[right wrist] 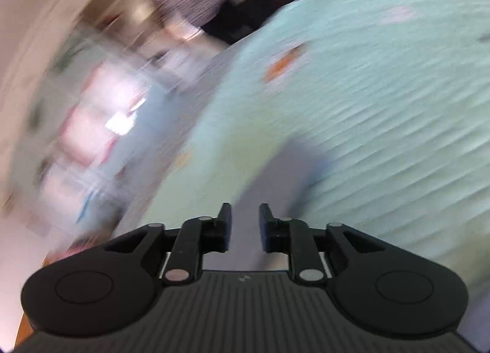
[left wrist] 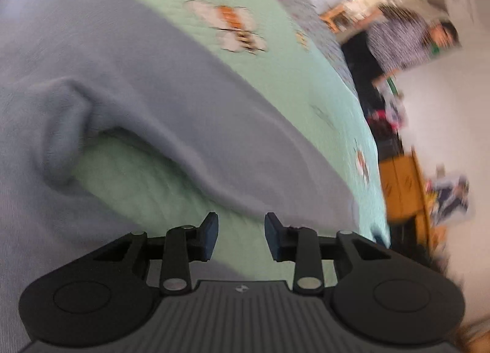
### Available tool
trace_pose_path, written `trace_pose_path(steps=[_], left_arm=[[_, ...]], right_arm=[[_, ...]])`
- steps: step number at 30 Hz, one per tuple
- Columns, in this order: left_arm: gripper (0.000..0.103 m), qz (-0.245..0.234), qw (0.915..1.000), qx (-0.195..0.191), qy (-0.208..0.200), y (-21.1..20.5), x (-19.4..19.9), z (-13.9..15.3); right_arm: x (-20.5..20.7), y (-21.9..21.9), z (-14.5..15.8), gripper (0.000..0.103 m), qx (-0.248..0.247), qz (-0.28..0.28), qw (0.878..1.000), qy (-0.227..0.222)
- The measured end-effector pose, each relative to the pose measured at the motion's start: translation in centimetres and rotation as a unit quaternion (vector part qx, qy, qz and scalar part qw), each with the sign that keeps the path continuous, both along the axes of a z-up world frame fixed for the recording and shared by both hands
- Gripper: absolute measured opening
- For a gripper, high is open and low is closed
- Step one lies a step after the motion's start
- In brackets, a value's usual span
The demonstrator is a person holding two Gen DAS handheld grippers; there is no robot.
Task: Fold clothes
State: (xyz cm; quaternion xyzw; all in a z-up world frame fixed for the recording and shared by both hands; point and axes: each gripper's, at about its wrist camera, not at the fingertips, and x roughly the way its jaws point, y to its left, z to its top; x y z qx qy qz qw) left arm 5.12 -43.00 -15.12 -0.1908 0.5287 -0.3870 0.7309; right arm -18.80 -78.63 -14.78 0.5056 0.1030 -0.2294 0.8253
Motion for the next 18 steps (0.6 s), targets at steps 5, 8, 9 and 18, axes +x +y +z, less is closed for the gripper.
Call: trace_pose_path(steps=[5, 8, 9, 18], left_arm=[[0.035, -0.020, 0.9942, 0.013, -0.105, -0.6, -1.8, 2.6], [0.035, -0.007, 0.9935, 0.026, -0.111, 0.5, -0.8, 2.5], [0.035, -0.003, 0.9935, 0.032, -0.110, 0.9, -0.3, 2.4], [0.037, 0.007, 0.9948, 0.008, -0.101, 0.1, 2.6, 1.3]], right_arm=[[12.4, 3.5, -2.3, 0.036, 0.042, 0.132, 0.990, -0.017], [18.2, 4.1, -5.0, 0.040, 0.084, 0.168, 0.982, -0.004], [18.7, 3.9, -5.6, 0.039, 0.085, 0.166, 0.982, 0.009], [9.1, -2.5, -6.7, 0.015, 0.088, -0.009, 0.996, 0.014]])
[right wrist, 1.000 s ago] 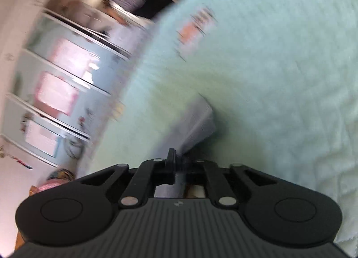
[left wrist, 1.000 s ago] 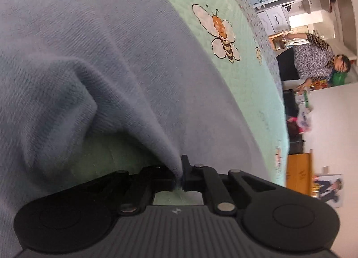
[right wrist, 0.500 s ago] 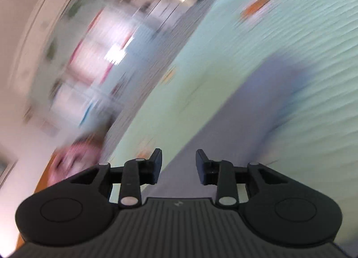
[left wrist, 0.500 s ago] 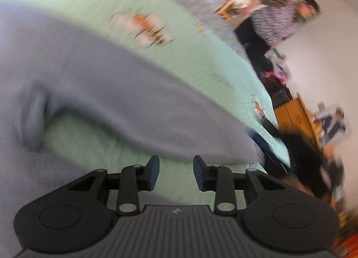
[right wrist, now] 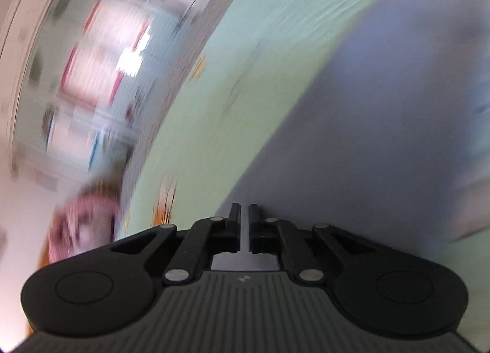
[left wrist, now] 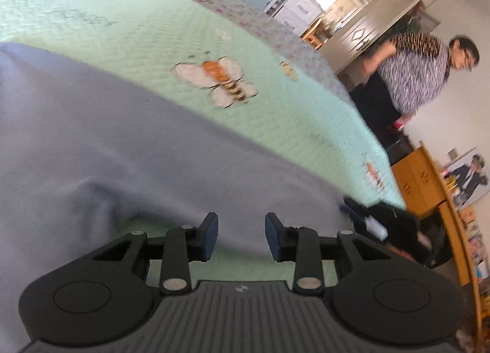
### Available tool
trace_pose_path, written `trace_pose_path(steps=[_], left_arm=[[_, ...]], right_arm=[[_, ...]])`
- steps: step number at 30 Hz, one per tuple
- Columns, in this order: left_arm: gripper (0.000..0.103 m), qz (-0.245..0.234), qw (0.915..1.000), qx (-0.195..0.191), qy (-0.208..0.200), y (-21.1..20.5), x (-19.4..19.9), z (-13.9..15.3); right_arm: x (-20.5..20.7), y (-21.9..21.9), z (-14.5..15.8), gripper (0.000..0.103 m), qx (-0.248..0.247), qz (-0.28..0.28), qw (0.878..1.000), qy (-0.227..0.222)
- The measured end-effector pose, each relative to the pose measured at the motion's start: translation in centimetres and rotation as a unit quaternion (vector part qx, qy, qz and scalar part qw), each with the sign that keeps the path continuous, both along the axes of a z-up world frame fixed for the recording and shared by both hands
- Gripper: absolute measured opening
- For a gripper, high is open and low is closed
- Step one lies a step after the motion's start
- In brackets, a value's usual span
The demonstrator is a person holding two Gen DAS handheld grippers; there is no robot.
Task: Fold clothes
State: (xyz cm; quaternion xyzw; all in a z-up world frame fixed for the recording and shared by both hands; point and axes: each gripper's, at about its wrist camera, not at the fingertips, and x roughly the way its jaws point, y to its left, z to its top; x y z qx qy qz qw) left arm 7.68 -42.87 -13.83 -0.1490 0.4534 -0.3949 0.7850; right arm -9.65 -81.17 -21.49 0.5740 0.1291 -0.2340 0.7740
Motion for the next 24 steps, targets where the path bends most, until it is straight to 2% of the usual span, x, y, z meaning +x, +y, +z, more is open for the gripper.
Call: trace_pose_path(steps=[2, 5, 6, 7, 8, 10, 13, 14, 15, 16, 17, 18, 19, 22, 24], left_arm=[[0.041, -0.001, 0.9998, -0.006, -0.017, -2.3, 0.9, -0.1], [0.039, -0.001, 0.9990, 0.043, -0.015, -4.6, 1.8, -1.8], [0.039, -0.003, 0.9980, 0.062, -0.013, -4.9, 1.8, -2.3], [0.039, -0.006, 0.9973, 0.071, -0.017, -4.4, 1.6, -2.6], [0.038, -0.006, 0.9971, 0.073, -0.021, -3.7, 1.5, -2.9], [0.037, -0.005, 0.9971, 0.072, -0.026, -2.2, 1.6, -3.5], [0.034, -0.006, 0.9978, 0.058, -0.030, -1.0, 1.4, -4.0], [0.035, -0.006, 0.9973, 0.062, -0.038, -1.3, 1.1, -3.9], [0.036, -0.004, 0.9967, 0.067, -0.045, -1.6, 0.6, -3.8], [0.038, -0.003, 0.9961, 0.072, -0.052, -1.9, 0.1, -3.7], [0.041, -0.003, 0.9954, 0.076, -0.058, -2.2, -0.3, -3.6], [0.041, -0.003, 0.9947, 0.081, -0.064, -2.6, -0.8, -3.5], [0.041, -0.005, 0.9931, 0.091, -0.074, -3.1, -1.1, -3.4], [0.041, -0.023, 0.9884, 0.116, -0.095, -3.6, -1.6, -3.4], [0.041, -0.031, 0.9880, 0.118, -0.094, -3.4, -1.5, -3.5]], right_arm=[[0.2, 0.2, 0.3, 0.035, -0.001, 0.013, 1.000, -0.013], [2.0, 0.3, 0.2, 0.041, -0.005, 0.056, 0.998, -0.016], [2.2, -0.1, 0.1, 0.040, -0.010, 0.063, 0.998, -0.007], [1.9, -0.9, -0.2, 0.033, -0.021, 0.065, 0.998, 0.003], [1.3, -1.7, -0.4, 0.017, -0.032, 0.062, 0.997, 0.010], [-2.6, -4.5, -0.5, 0.000, -0.045, 0.016, 0.998, 0.030], [-8.8, -7.4, 0.5, 0.005, -0.056, -0.068, 0.995, 0.053], [-10.9, -8.0, 1.0, 0.011, -0.058, -0.097, 0.992, 0.059], [-11.2, -7.5, 1.5, 0.011, -0.057, -0.091, 0.994, 0.038], [-11.3, -6.8, 2.0, 0.014, -0.055, -0.080, 0.995, 0.014], [-11.3, -6.0, 2.5, 0.024, -0.054, -0.070, 0.996, -0.010], [-9.9, -4.8, 2.8, 0.030, -0.055, -0.042, 0.997, -0.025], [-7.8, -3.0, 2.6, 0.041, -0.051, 0.002, 0.998, -0.031], [-1.8, 2.2, 1.4, 0.042, -0.041, 0.125, 0.991, -0.040], [0.0, 3.6, 0.3, 0.040, -0.040, 0.153, 0.987, -0.018]])
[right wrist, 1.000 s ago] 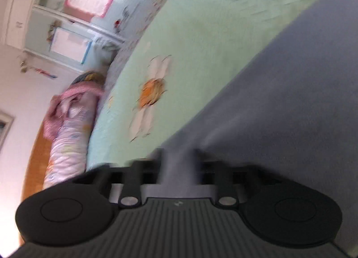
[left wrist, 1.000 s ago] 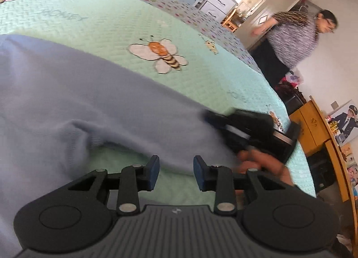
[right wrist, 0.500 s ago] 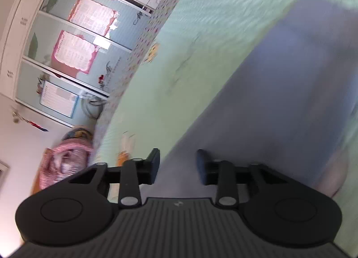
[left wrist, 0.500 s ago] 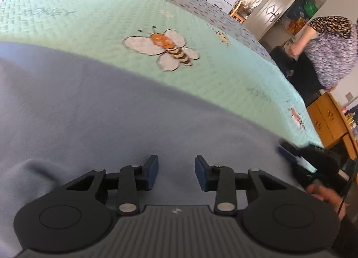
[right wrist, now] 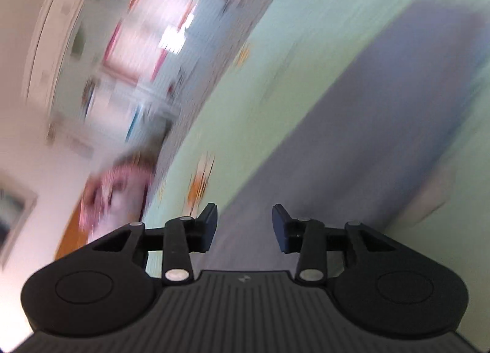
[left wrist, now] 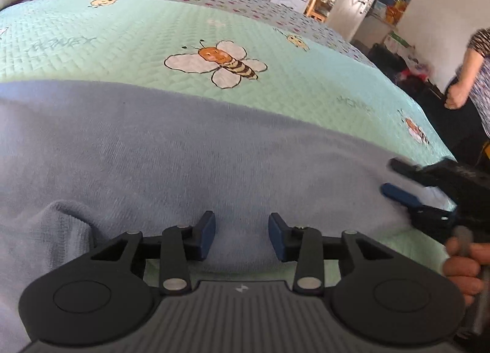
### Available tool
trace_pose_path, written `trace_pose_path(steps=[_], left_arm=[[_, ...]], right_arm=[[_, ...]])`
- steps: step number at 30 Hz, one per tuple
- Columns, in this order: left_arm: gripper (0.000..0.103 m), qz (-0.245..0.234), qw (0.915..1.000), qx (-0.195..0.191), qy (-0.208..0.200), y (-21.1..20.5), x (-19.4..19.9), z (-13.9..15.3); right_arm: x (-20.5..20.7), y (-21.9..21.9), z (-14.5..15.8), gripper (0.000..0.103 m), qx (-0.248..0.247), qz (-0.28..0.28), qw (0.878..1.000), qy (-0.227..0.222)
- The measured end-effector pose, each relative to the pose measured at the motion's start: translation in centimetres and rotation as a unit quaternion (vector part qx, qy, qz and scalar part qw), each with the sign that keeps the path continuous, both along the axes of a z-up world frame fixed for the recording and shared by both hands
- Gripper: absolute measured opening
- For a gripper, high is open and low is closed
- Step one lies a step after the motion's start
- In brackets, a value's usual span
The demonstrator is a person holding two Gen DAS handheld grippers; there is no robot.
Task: Fold clothes
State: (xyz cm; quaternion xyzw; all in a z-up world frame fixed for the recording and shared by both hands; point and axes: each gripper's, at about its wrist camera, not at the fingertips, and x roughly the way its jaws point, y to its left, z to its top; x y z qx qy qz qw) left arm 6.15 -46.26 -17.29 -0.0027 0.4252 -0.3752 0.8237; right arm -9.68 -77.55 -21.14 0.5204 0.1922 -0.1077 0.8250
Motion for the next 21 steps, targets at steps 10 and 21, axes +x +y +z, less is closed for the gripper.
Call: trace_pose_path(steps=[10, 21], left_arm=[[0.041, 0.022, 0.9970, -0.065, 0.038, 5.0, -2.3, 2.3], [0.048, 0.179, 0.9775, -0.101, 0.049, 24.2, -6.1, 5.9]], right_arm=[[-20.2, -7.0, 1.4, 0.036, 0.012, -0.266, 0.964, 0.021], [-30.6, 6.6, 1.5, 0.052, 0.072, -0.244, 0.967, -0.027]])
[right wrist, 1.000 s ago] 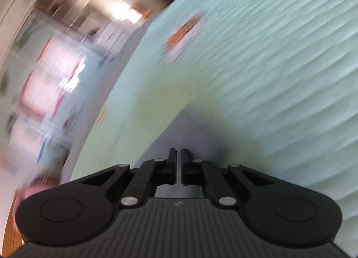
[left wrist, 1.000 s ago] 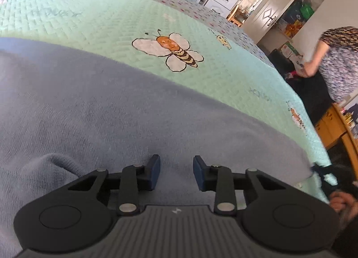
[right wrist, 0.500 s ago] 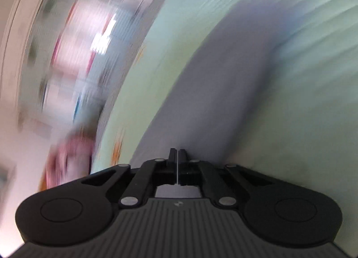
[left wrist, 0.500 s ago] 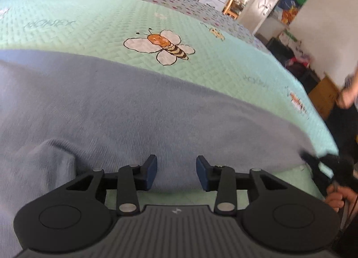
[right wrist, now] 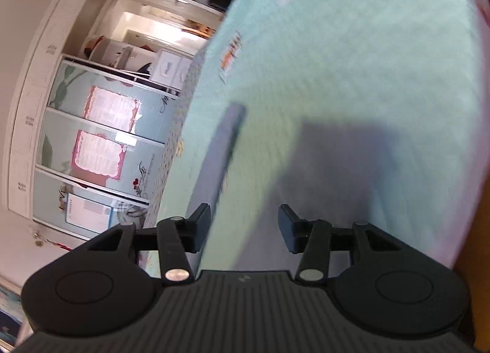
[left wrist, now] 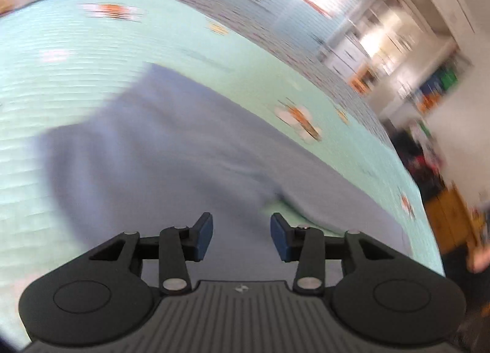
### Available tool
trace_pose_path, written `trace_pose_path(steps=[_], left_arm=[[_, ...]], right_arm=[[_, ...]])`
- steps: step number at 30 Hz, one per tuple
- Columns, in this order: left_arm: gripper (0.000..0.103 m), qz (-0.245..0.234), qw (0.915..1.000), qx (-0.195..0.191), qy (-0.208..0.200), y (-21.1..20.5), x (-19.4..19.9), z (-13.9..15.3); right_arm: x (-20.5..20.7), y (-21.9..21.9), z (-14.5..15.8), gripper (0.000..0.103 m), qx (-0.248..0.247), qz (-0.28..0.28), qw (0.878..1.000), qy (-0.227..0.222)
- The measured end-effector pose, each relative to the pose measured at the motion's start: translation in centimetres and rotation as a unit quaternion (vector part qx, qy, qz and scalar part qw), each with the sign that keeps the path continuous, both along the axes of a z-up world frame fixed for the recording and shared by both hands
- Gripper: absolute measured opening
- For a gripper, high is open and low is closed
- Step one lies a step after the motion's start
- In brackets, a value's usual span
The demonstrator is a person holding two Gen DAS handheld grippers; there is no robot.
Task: Fold clothes
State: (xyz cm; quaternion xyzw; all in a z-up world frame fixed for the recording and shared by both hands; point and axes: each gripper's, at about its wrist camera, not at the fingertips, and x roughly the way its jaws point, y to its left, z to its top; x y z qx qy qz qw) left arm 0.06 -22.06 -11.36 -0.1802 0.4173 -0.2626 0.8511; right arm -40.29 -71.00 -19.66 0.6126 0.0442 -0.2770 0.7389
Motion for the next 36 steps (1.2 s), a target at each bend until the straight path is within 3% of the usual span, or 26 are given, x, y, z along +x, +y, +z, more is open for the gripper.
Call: trace_pose_path(steps=[5, 9, 12, 22, 29, 36], left_arm=[[0.048, 0.097, 0.9948, -0.008, 0.030, 8.0, -2.1, -0.5], [0.049, 0.123, 0.9902, -0.031, 0.059, 11.2, -3.7, -1.2], [0.049, 0.129, 0.9877, -0.051, 0.073, 12.3, -4.4, -1.4], [0.052, 0.122, 0.9882, -0.055, 0.075, 12.4, -4.7, -1.1], [0.055, 0.102, 0.9925, -0.004, 0.067, 10.1, -3.3, -1.6], [0.056, 0.088, 0.9903, 0.057, 0.091, 6.5, -0.7, -3.8]], right_arm=[[-0.6, 2.4, 1.0, 0.052, 0.029, 0.000, 1.000, 0.004], [-1.2, 3.8, 1.2, 0.053, 0.047, 0.002, 0.999, 0.000], [-1.9, 5.2, 1.2, 0.061, 0.057, 0.004, 0.998, -0.005], [-3.2, 5.7, 0.7, 0.064, 0.052, -0.007, 0.999, -0.005], [-1.0, 3.7, -1.1, 0.064, 0.054, -0.005, 0.998, 0.016], [0.9, 2.8, -2.1, 0.064, 0.054, -0.002, 0.998, 0.020]])
